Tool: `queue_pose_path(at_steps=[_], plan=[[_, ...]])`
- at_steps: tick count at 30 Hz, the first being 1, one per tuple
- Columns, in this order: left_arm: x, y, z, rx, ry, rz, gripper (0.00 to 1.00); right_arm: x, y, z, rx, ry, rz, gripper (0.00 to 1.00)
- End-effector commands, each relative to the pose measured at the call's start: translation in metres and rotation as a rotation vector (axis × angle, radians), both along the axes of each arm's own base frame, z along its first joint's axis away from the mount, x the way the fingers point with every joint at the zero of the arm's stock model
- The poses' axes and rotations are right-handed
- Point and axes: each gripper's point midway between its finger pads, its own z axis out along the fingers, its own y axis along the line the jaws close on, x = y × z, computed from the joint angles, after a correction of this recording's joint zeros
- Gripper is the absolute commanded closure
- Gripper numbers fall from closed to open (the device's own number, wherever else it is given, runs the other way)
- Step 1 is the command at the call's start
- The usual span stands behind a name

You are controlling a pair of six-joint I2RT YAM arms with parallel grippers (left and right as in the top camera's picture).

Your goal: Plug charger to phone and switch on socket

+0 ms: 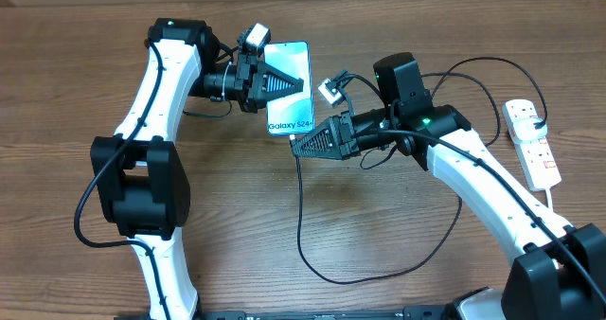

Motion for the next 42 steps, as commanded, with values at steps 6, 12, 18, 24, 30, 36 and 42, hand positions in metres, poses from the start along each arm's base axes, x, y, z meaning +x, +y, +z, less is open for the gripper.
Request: queue_pose_path(at_steps=[6,12,18,24,30,36,42], plan=[[-0.001,0.0,0.021,-0.052,-0.07,0.014,0.96,0.008,0.0,-0.001,-0.029,0.01,-0.047,0.96],[-0.001,0.0,0.021,-0.052,-0.071,0.014,0.96,0.01,0.0,0.001,-0.02,-0.009,-0.047,0.96],[-0.001,0.0,0.021,-0.052,-0.071,0.014,0.96,0.015,0.002,0.004,-0.019,-0.002,-0.071,0.96],[-0.001,0.0,0.019,-0.043,-0.073,0.01,0.96,0.015,0.002,0.004,-0.021,0.013,-0.074,0.96],[-0.002,0.0,0.018,-0.037,-0.072,0.008,0.96,0.017,0.002,0.003,-0.027,0.013,-0.082,0.96],[-0.002,0.0,0.017,-0.033,-0.074,0.006,0.96,0.023,0.001,-0.002,-0.053,0.012,-0.117,0.96],[-0.004,0.0,0.01,0.009,-0.077,-0.009,0.96,0.032,0.0,-0.008,-0.091,0.001,-0.169,0.96]])
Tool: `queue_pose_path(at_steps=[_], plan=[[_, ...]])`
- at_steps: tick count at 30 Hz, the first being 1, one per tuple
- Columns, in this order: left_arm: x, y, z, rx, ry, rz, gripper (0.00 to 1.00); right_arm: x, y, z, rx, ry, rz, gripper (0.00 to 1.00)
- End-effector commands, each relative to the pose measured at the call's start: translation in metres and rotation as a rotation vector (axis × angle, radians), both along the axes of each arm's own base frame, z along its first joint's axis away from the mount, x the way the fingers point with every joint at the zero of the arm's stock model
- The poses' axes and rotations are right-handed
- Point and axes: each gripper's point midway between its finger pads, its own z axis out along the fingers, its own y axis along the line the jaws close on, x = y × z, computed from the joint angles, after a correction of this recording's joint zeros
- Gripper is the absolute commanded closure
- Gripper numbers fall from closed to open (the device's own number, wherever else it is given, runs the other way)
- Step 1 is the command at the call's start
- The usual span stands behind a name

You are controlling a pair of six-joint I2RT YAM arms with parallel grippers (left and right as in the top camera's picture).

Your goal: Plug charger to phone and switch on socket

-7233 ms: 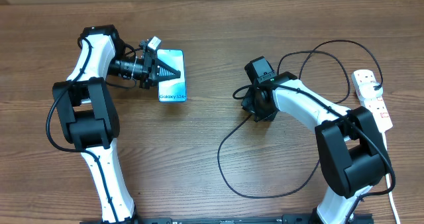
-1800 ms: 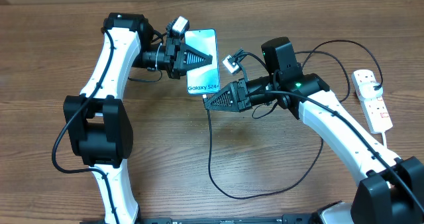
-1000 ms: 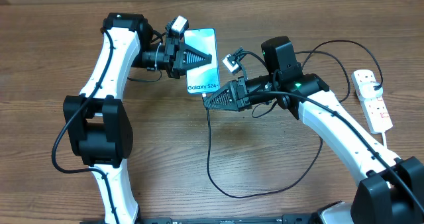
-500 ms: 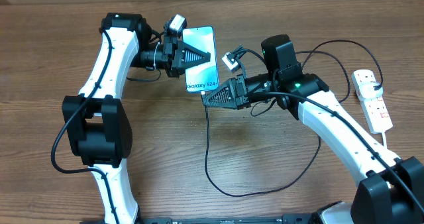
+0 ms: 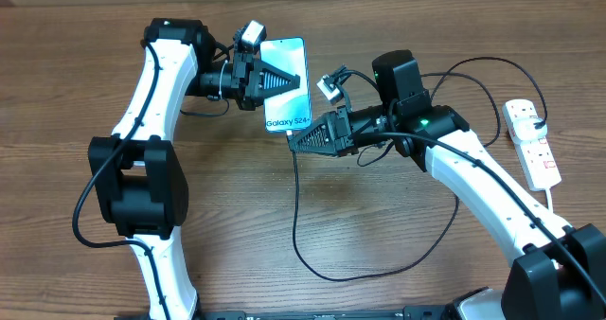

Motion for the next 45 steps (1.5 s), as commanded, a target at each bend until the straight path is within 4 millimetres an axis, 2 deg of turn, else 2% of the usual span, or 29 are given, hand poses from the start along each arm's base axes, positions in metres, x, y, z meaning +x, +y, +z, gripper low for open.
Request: queue_pose_path(at_steps=[1,9,14,22,45], plan=[[-0.008,-0.004,0.007,0.029,-0.059,-0.027,0.96,0.022,-0.005,-0.01,-0.075,-0.046,-0.115,0.96],[-0.009,-0.004,0.007,0.029,-0.06,-0.027,0.96,0.034,-0.008,-0.018,-0.126,-0.045,-0.187,0.96],[-0.008,-0.004,0.007,0.028,-0.054,-0.026,0.96,0.039,-0.003,-0.01,-0.097,-0.091,-0.188,0.96],[-0.008,-0.004,0.008,0.034,0.056,-0.02,0.96,0.044,-0.002,-0.005,-0.087,-0.086,-0.214,0.96],[-0.007,-0.004,0.007,0.037,0.035,-0.021,0.96,0.049,0.001,0.004,-0.055,-0.019,-0.249,0.96]])
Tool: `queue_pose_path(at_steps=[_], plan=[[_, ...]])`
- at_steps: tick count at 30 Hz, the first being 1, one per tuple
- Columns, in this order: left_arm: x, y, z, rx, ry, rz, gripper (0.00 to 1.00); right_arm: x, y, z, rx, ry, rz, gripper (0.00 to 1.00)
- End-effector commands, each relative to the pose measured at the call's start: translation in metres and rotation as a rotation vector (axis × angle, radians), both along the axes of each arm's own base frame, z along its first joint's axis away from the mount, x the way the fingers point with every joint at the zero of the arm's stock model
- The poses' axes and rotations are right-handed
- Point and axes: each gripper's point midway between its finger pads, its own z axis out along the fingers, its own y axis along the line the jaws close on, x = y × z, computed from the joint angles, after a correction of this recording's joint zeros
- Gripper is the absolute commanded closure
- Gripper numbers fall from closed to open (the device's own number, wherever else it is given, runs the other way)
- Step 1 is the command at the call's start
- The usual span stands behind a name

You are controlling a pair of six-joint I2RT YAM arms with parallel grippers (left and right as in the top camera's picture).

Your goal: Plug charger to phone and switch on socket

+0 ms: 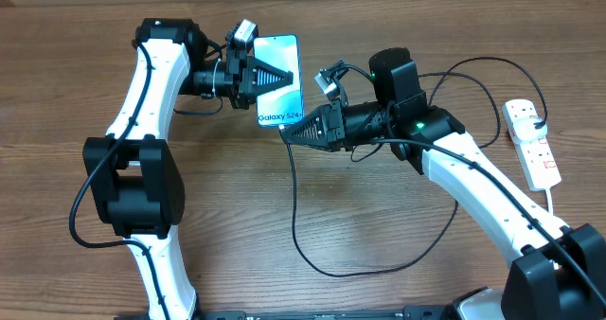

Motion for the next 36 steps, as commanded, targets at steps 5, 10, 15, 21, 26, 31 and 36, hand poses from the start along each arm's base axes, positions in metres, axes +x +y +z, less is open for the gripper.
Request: queue_pose_path(at_steps=[5,10,15,21,26,31,36], plan=[[-0.013,-0.015,0.009,0.023,-0.025,-0.048,0.96,0.035,-0.009,0.0,-0.053,-0.071,-0.162,0.96],[-0.013,-0.015,0.009,0.022,-0.025,-0.048,0.96,0.038,-0.009,0.001,-0.051,-0.079,-0.176,0.96],[-0.013,-0.015,0.009,0.023,-0.025,-0.048,0.96,0.045,-0.009,0.005,-0.048,-0.096,-0.207,0.96],[-0.013,-0.015,0.009,0.022,-0.026,-0.048,0.96,0.043,-0.01,-0.001,-0.068,-0.068,-0.207,0.96],[-0.009,-0.014,0.008,0.019,-0.066,-0.044,0.96,0.03,-0.015,-0.021,-0.135,-0.057,-0.168,0.96],[0.0,-0.01,0.005,0.026,-0.089,-0.031,0.96,0.012,-0.025,-0.046,-0.231,-0.059,-0.104,0.96],[0.013,-0.001,-0.005,0.079,-0.088,-0.007,0.96,-0.001,-0.041,-0.073,-0.363,-0.071,-0.074,0.96]])
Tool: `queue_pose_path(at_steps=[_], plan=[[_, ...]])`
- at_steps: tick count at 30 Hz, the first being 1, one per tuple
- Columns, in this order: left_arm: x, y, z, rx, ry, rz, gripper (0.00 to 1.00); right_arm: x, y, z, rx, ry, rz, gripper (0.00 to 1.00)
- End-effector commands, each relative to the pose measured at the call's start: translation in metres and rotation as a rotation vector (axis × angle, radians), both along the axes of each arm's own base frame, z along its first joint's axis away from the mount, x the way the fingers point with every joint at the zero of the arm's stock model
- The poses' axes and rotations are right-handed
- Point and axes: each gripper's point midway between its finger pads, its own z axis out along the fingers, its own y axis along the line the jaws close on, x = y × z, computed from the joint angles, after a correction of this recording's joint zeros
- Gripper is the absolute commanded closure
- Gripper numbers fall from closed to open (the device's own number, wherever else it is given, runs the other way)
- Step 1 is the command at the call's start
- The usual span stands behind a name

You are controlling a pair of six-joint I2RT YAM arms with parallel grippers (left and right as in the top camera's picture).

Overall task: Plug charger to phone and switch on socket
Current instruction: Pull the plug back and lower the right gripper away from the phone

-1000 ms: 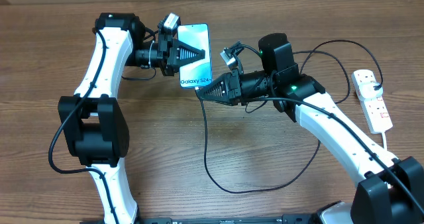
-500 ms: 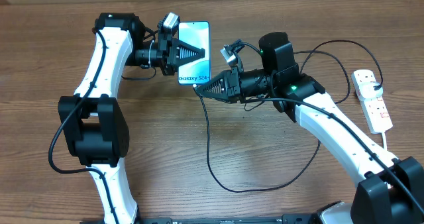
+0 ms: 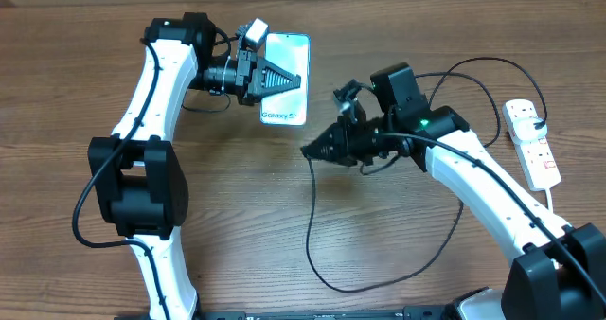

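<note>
The phone [image 3: 289, 83], screen lit and reading "Galaxy", is held off the table at the back centre, with my left gripper [image 3: 276, 78] shut on its left side. My right gripper [image 3: 309, 151] is below and to the right of the phone's lower edge, a gap apart from it, and shut on the end of the black charger cable [image 3: 311, 216]. The plug itself is too small to make out. The cable drops from the fingertips and loops over the table. The white socket strip [image 3: 532, 142] lies at the far right, with a plug in its far end.
A loop of the black cable [image 3: 445, 235] curves under the right arm and another arcs behind it toward the socket strip. The left arm's base [image 3: 133, 192] stands at the left. The table's far edge runs just behind the phone.
My right gripper has drawn back from the phone's lower edge, down and to the right, still holding the cable end. The left gripper has shifted the phone slightly right and toward the back.
My left gripper held the phone while the right gripper, shut on the cable end, pointed at its lower edge. At each following moment both had shifted left together, tip against the phone. Now the right gripper is apart from the phone with the cable still in it.
</note>
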Motion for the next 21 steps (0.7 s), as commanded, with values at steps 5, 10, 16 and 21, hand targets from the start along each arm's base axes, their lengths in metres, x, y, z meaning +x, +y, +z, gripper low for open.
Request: queue_pose_path(at_steps=[5,10,16,21], plan=[[0.018,0.022,-0.016,0.176,0.053,0.074,0.96,0.012,-0.053,-0.055,-0.411,-0.115,-0.082,0.96],[0.019,0.029,-0.028,0.248,0.055,0.086,0.96,0.026,-0.123,-0.085,-0.821,-0.14,-0.249,0.96],[0.019,0.031,-0.032,0.273,0.052,0.087,0.96,0.033,-0.17,-0.096,-1.081,-0.153,-0.363,0.96],[0.019,0.031,-0.032,0.274,0.052,0.087,0.96,0.032,-0.171,-0.115,-1.116,-0.109,-0.334,0.96]])
